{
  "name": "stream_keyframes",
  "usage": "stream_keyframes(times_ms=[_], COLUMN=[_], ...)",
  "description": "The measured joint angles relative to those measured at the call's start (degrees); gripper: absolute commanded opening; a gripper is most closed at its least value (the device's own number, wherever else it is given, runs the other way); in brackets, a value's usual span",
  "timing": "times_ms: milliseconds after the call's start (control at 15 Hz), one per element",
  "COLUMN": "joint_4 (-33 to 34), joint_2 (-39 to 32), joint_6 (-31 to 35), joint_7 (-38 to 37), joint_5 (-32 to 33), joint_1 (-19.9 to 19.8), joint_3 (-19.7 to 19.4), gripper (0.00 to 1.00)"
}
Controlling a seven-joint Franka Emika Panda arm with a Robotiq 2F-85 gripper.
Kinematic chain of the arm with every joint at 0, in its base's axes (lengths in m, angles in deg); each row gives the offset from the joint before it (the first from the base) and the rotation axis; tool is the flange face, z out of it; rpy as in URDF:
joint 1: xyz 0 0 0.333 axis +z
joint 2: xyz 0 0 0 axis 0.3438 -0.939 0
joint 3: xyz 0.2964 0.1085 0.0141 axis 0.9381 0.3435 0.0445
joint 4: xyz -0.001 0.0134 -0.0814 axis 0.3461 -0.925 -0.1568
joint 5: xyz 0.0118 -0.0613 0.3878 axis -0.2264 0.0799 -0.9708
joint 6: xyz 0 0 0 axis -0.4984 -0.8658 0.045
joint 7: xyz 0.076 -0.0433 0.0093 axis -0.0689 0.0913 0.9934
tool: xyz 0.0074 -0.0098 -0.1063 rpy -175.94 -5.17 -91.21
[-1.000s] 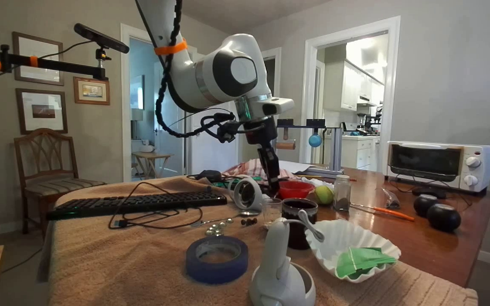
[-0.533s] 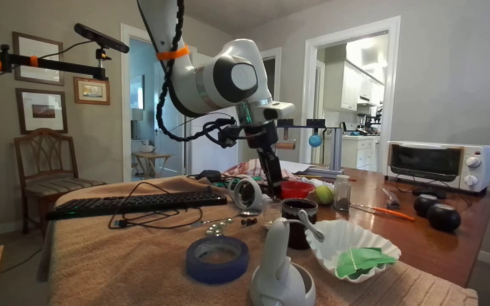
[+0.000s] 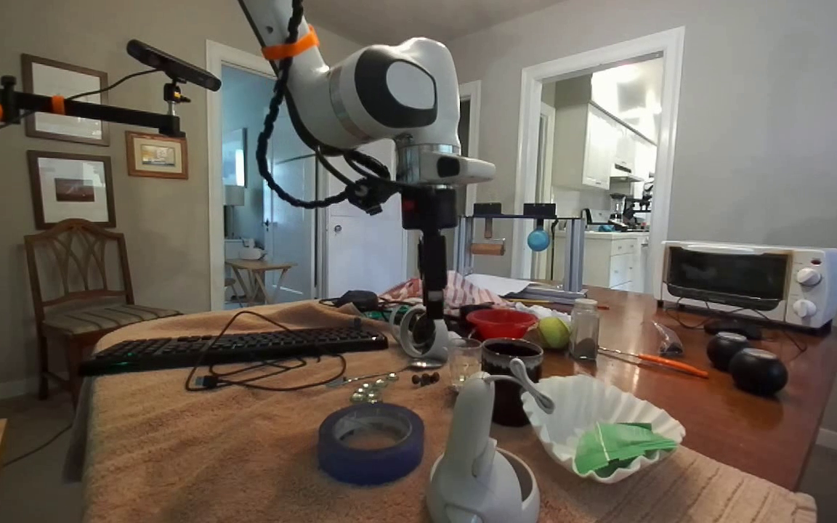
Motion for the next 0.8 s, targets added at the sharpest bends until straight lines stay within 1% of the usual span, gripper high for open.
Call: stream_keyframes(times_ms=[67, 133, 267, 400, 533, 667, 800], joint_4=[0.0, -0.2, -0.8, -2.4, -4.4, -6.2, -7.6], joint_2=[1.7, 2.9, 4.3, 4.8, 5.1, 5.5, 5.7], joint_6=[-3.3, -4.8, -5.3, -1.3, 2.6, 3.7, 3.7], joint_7=[1.5, 3.4, 8.1, 13.5, 20.6, 28.8, 35.1], joint_5=[-1.3, -2.1, -3.6, -5.9, -9.5, -13.8, -16.0], joint_1=[-0.7, -1.4, -2.5, -3.1, -3.5, -3.8, -4.1], joint_3=[1.0, 2.0, 3.8, 5.4, 7.0, 8.4, 9.2], gripper=[0.99, 1.00, 1.00, 1.00, 1.00, 1.00, 1.00])
